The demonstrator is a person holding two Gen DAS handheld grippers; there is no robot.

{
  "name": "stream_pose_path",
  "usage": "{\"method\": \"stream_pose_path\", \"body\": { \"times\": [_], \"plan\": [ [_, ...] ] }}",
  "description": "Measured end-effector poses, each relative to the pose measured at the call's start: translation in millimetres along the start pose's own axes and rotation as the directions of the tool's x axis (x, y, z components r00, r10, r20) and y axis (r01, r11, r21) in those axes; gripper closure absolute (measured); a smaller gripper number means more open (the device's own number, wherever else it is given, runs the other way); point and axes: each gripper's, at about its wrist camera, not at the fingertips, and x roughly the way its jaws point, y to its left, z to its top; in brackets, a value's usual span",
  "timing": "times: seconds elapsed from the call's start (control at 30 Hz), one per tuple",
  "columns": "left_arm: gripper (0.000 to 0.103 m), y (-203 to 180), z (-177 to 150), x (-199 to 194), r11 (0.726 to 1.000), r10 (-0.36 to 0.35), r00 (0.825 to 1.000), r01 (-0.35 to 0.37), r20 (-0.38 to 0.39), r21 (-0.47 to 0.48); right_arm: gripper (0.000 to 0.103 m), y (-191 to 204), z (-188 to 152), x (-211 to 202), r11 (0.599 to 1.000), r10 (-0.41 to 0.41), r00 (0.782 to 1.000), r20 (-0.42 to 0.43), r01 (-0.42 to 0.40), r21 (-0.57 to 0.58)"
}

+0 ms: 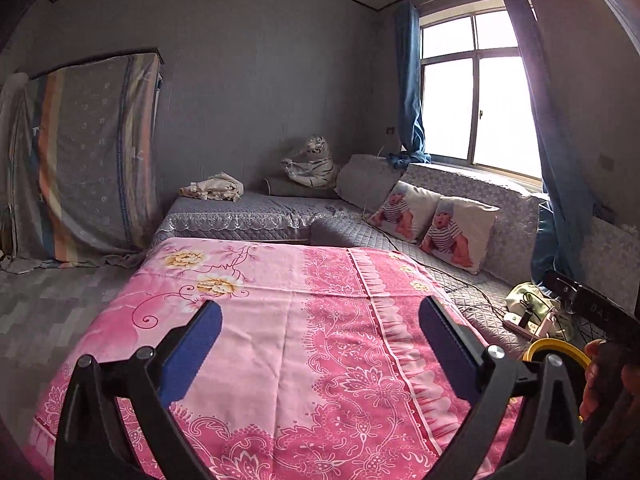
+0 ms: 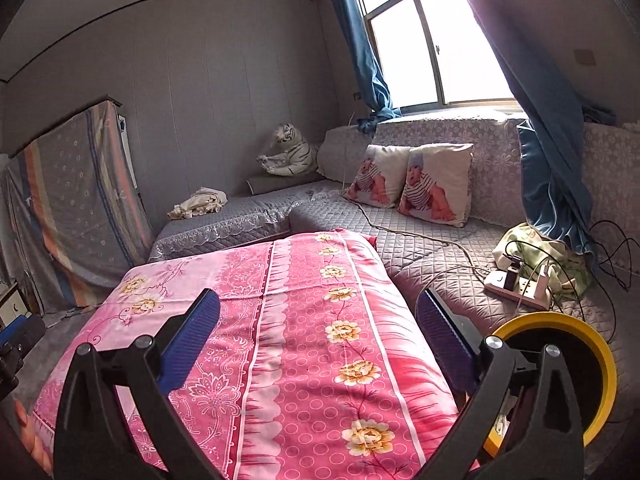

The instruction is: Collect trash

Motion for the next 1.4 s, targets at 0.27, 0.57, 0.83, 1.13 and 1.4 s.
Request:
{"method": "stream_pose_path", "body": {
  "times": [0.27, 0.57, 0.83, 1.13, 1.4],
  "plan": [
    [0.008, -6.3, 16.7, -34.0, 1.0, -0.003, 0.997, 0.005, 0.075, -0.022, 0.008, 20.3, 7.0, -19.9, 0.999, -0.028, 0.998, 0.055, 0.031, -0.045],
    [0.008, -9.2, 11.8, -47.0, 0.999, 0.001, 0.996, 0.003, 0.091, -0.046, 0.008, 24.2, -4.8, -44.2, 0.999, -0.041, 0.993, 0.111, 0.044, -0.023],
    [0.008, -10.9, 6.8, -48.2, 0.999, -0.005, 0.995, 0.01, 0.102, -0.046, 0.008, 23.9, -21.7, -49.8, 0.998, -0.051, 0.988, 0.147, 0.054, -0.023],
    [0.008, -14.4, 5.2, -45.4, 0.999, 0.015, 0.994, -0.011, 0.104, -0.034, 0.008, 24.8, -25.5, -47.1, 0.998, -0.056, 0.988, 0.143, 0.059, -0.022],
    [0.008, -15.3, 3.3, -42.0, 0.999, 0.01, 0.996, -0.007, 0.085, -0.038, 0.008, 23.0, -25.9, -44.1, 0.999, -0.044, 0.991, 0.123, 0.047, -0.018]
  ]
}}
